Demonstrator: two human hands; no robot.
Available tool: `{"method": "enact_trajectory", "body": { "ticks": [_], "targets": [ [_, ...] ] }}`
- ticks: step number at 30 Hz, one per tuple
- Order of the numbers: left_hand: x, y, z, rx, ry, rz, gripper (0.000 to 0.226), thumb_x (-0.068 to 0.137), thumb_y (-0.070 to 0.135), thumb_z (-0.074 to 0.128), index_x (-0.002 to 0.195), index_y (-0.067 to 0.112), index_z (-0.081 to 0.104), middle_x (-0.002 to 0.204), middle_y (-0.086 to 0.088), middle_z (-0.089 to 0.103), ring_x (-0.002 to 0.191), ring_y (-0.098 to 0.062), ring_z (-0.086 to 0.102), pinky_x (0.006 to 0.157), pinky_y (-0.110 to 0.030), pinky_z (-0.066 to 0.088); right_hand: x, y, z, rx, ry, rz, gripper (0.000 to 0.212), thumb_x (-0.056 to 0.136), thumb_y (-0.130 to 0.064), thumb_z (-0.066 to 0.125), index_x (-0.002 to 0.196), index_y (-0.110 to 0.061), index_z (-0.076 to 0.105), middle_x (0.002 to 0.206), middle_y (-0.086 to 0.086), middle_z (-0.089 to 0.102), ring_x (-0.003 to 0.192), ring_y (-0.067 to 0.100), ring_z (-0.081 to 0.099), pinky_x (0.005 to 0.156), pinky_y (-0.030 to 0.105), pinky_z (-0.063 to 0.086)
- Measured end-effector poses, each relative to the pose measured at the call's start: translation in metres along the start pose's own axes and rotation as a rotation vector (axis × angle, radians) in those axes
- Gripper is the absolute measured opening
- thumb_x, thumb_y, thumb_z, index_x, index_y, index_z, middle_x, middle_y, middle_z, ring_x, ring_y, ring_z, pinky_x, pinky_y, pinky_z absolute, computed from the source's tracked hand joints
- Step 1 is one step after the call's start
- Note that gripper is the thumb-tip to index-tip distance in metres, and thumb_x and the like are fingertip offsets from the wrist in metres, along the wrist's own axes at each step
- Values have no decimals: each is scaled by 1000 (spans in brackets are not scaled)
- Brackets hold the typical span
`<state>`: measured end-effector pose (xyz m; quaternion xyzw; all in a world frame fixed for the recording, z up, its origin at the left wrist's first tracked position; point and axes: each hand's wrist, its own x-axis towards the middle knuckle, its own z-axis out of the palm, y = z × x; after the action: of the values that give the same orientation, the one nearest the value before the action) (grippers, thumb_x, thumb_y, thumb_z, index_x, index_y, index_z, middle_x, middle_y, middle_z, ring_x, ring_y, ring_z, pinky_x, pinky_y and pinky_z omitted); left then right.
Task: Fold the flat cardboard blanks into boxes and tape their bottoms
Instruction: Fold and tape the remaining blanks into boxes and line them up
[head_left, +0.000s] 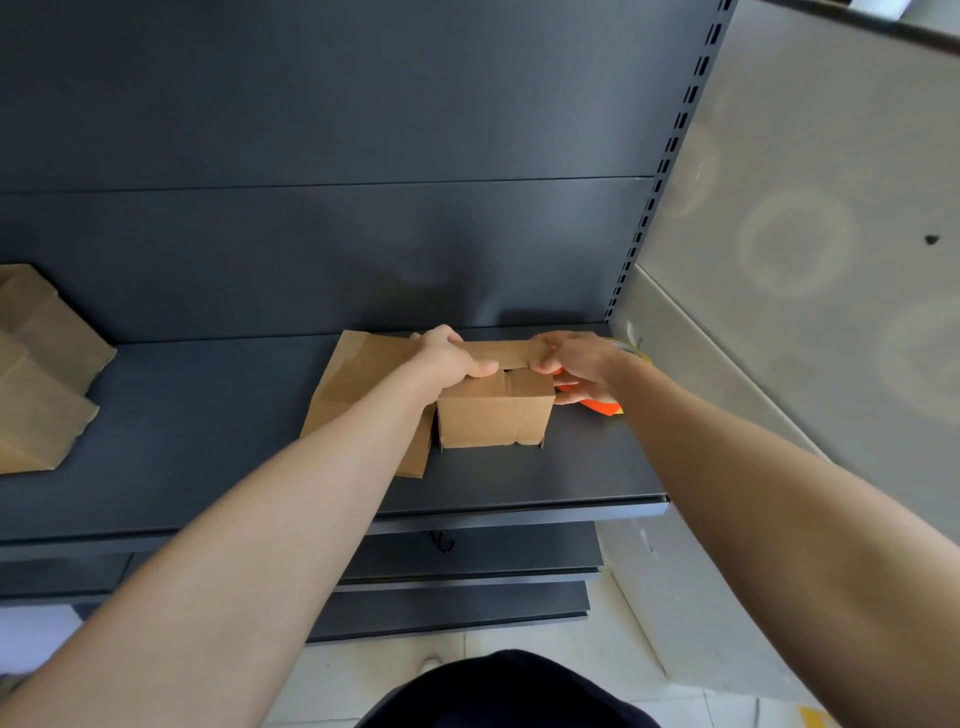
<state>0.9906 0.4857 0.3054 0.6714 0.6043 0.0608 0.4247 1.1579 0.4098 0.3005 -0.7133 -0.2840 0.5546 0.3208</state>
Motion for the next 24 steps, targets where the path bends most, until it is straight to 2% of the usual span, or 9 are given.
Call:
{"method": "enact_trajectory", "body": {
  "ticks": [2, 4, 7, 10, 13, 16, 19, 21, 24],
  "targets": [
    [3, 3, -1, 0, -32, -36, 64, 76, 31, 79, 130, 17, 47, 143, -9, 32, 125, -29, 43, 101, -44, 43, 2, 7, -8, 63, 88, -62, 22, 95, -11, 54, 113, -19, 61, 99, 3, 63, 91, 19, 60, 82, 26, 53],
    [7, 7, 1, 11, -22, -41, 61, 79, 29, 76, 131, 16, 47, 145, -10, 32, 134, -28, 33, 106, -45, 39, 9, 15, -21, -136, 317, -130, 13, 93, -13, 54, 103, -14, 63, 88, 4, 59, 86, 21, 58, 70, 18, 50],
    [8, 11, 5, 62, 15, -31, 56, 84, 30, 70, 133, 15, 47, 140, -12, 36, 134, -29, 32, 107, -43, 37, 23, 31, -33, -697, 392, -25, 25, 85, -17, 60, 109, -11, 60, 103, 9, 57, 108, 29, 57, 84, 27, 45],
    [9, 12, 7, 46, 38, -31, 51, 86, 29, 68, 131, 16, 49, 140, -12, 35, 130, -28, 36, 106, -41, 38, 28, 45, -30, -858, 412, 69, 54, 74, -28, 72, 121, -12, 49, 116, 11, 55, 115, 30, 53, 90, 34, 46],
    [8, 10, 8, 3, 47, -38, 47, 85, 26, 69, 127, 18, 51, 142, -11, 32, 124, -28, 41, 103, -40, 38, 30, 50, -29, -931, 401, 146, 50, 83, -31, 66, 126, -13, 47, 118, 9, 56, 121, 29, 49, 103, 35, 35],
    [7, 10, 9, -18, 59, -37, 45, 86, 26, 69, 127, 19, 52, 143, -10, 30, 122, -28, 43, 101, -39, 39, 33, 42, -35, -858, 487, 44, 34, 88, -18, 51, 122, -15, 52, 122, 7, 58, 122, 30, 50, 105, 36, 29],
    [7, 9, 9, -12, 57, -35, 43, 88, 26, 66, 129, 19, 52, 141, -10, 31, 122, -27, 43, 102, -38, 40, 21, 15, -52, -707, 478, -72, 36, 91, -14, 50, 126, -10, 55, 125, 11, 59, 117, 31, 54, 96, 36, 39],
    [7, 8, 9, -14, 53, -30, 43, 89, 26, 64, 130, 19, 52, 140, -10, 33, 119, -26, 44, 100, -37, 41, 3, -6, -63, -395, 413, -172, 31, 92, -12, 56, 120, -1, 59, 113, 16, 61, 97, 32, 60, 78, 33, 46],
    [7, 8, 6, -2, 45, -25, 45, 89, 26, 65, 132, 18, 52, 139, -10, 35, 119, -27, 46, 101, -37, 42, -23, -30, -70, -22, 345, -266, 20, 88, -20, 58, 101, -6, 64, 97, 14, 64, 76, 25, 59, 75, 34, 46]
  ]
}}
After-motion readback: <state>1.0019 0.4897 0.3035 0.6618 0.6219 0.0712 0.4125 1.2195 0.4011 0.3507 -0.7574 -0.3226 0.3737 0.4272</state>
